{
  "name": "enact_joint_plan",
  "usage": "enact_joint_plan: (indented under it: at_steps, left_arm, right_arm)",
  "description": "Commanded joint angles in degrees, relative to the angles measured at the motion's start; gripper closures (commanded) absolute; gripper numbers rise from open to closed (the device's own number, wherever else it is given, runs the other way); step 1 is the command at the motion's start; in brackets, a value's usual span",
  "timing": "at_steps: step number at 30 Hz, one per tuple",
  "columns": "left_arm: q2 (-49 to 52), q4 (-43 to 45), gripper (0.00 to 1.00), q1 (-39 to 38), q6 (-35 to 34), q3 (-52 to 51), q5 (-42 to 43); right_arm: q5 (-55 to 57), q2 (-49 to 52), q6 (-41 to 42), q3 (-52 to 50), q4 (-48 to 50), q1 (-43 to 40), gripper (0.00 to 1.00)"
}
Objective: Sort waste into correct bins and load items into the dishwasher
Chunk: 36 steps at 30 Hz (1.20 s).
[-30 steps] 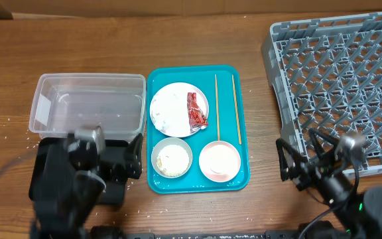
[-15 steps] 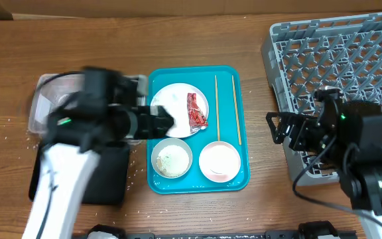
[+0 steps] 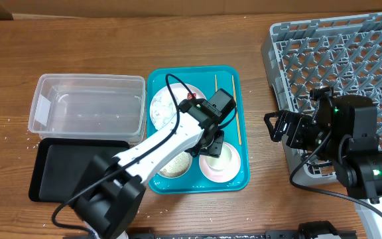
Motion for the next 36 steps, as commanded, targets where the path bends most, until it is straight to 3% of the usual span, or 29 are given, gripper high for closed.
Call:
enact_joint_plan:
  at_steps: [1,2,10,15,20,23,27,30,36]
  left_arm:
    - [0.9,0.0,0.86,-0.1,-1.2,-0.1,-0.8]
    - [0.8,0.0,0.96,0.0,-1.2,0.0,-0.3]
    - [-4.7,-1.6,0.96,0.5,-1.1,0.7,0.9]
    - [-13.6,-4.4,0.96,7.0,3.1,1.0,5.2]
    - [-20.4,-0.8,0.96,23.4,17.9,1.0,41.4]
    - [-20.2,-2.1,0.96,31.1,24.5,1.0,61.7]
    - [-20.1,-3.9,0.96,33.0,30.8,1.0,78.1]
    - [-20.1,-4.2,0.96,32.6,30.8,1.0,78.1]
    - [-20.1,-4.2,0.96,32.5,30.8,1.0,78.1]
  right_arm:
    - [0.1,-0.4,0.3,1.3,0.2,-0.4,0.00]
    - [0.1,-0.4,0.3,1.3,0.2,-0.4,0.00]
    - [0.1,-0.4,0.3,1.3,0.1,-0.4,0.00]
    - [-5.5,-0.4,-1.9,1.3,0.4,-0.4,0.00]
    - [-15.2,-0.2,-3.4,1.3,3.7,-0.4,0.00]
    - [-27.2,1.5,-4.9,1.3,9.2,-0.1,0.00]
    - [-39.1,4.9,-5.0,1.3,16.2,3.0,0.00]
    - [-46.8,7.1,-5.8,1.3,22.9,7.6,0.00]
    - [-46.9,8.0,-5.5,1.3,29.4,14.2,0.00]
